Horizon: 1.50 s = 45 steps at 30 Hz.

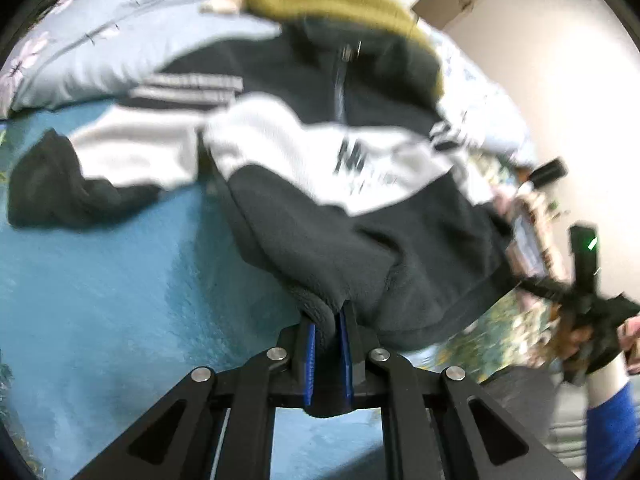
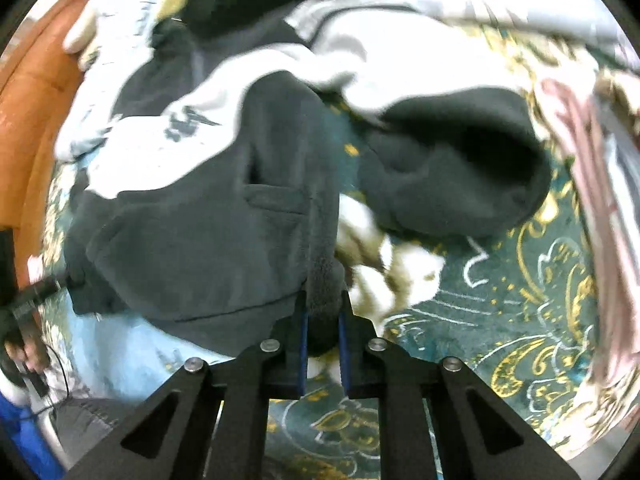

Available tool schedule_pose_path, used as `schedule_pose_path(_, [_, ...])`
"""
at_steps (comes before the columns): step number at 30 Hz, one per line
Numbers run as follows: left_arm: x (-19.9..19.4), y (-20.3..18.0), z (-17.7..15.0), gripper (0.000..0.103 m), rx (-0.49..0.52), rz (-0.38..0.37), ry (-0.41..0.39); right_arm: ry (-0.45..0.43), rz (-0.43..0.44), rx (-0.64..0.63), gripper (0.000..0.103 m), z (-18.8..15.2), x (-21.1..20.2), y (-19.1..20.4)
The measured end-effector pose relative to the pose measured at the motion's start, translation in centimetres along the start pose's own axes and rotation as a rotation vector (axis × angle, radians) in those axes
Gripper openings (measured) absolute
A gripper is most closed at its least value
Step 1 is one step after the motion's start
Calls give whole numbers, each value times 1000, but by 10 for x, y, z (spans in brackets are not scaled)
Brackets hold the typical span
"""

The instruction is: Fold clothes

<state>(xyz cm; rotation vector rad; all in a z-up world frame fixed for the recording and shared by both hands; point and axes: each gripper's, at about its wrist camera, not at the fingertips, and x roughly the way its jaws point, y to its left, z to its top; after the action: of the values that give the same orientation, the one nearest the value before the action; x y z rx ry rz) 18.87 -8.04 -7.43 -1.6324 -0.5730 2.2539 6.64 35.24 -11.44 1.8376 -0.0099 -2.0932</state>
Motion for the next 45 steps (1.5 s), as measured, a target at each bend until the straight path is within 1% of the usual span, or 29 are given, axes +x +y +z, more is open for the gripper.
schedule_pose_path(2, [-28,3,6,10,-13,-28,-26,-32,-1,-29,12,-2,-18,11])
schedule_pose_path(4, [-50,7,-1,10,-20,-51,-23,-57,-9,-46,11,-13,-35,20])
schedule_pose_path(7, [-54,14,-16,7,-8,-33,21,-79,-29,-81,11,-32,-63,30])
schedule_pose_path(8, [-50,18,-27,7,-2,-13,52,-76,-39,-98,11,-38,-68,33])
schedule_pose_path(9, [-44,22,-39,7,-5,-1,85,-67,-47,-109,11,-44,-69,34])
schedule_pose_path(10, [-35,30,-49,7,-22,7,114,-38,-58,-108,11,-49,-64,32])
schedule_pose_path(12, [-15,45,-64,7,-84,-1,165,42,-83,-91,11,-59,-46,25])
schedule_pose_path(13, [-6,52,-68,7,-120,-12,184,84,-89,-73,11,-62,-35,20])
schedule_pose_path(15, [8,60,-72,7,-167,-19,218,142,-84,-54,11,-65,-19,15])
schedule_pose_path(18, [10,66,-70,7,-180,-50,208,193,-85,-37,12,-67,-6,13])
schedule_pose_path(21, [2,85,-64,11,-228,-96,186,188,-84,-44,14,-63,-10,17])
schedule_pose_path(23, [-5,102,-55,10,-267,-119,152,174,-82,-44,19,-60,-14,20])
schedule_pose_path(25, [-12,120,-47,16,-310,-135,114,148,-97,-34,29,-57,-19,21])
schedule_pose_path(27, [-22,145,-34,38,-394,-80,34,101,-129,-10,31,-54,-29,21])
schedule_pose_path(28, [-27,159,-27,42,-443,-41,-14,63,-149,9,31,-54,-35,20])
schedule_pose_path(29, [-32,171,-19,45,-492,12,-69,15,-161,34,32,-52,-44,21])
schedule_pose_path(30, [-34,179,-10,46,-519,62,-112,-43,-164,64,38,-51,-55,22])
schedule_pose_path(31, [-36,186,2,46,-530,105,-146,-111,-162,103,43,-49,-66,25])
schedule_pose_path(32, [-37,191,15,47,-534,152,-173,-170,-150,139,44,-49,-76,30])
schedule_pose_path(34, [-36,197,42,48,-536,219,-216,-270,-103,196,49,-50,-90,38])
schedule_pose_path(35, [-33,198,58,51,-527,238,-241,-320,-61,230,51,-52,-95,44])
schedule_pose_path(36, [-28,198,73,56,-518,262,-259,-346,-23,254,52,-52,-94,48])
schedule_pose_path(38, [-13,199,99,60,-510,332,-250,-372,45,296,52,-52,-86,56])
schedule_pose_path(40, [-1,208,119,60,-520,387,-218,-359,90,330,52,-52,-70,64])
schedule_pose_path(42, [15,216,131,60,-541,409,-177,-326,111,358,52,-53,-54,72])
schedule_pose_path(45, [33,229,137,59,-589,449,-118,-295,120,374,52,-56,-39,82])
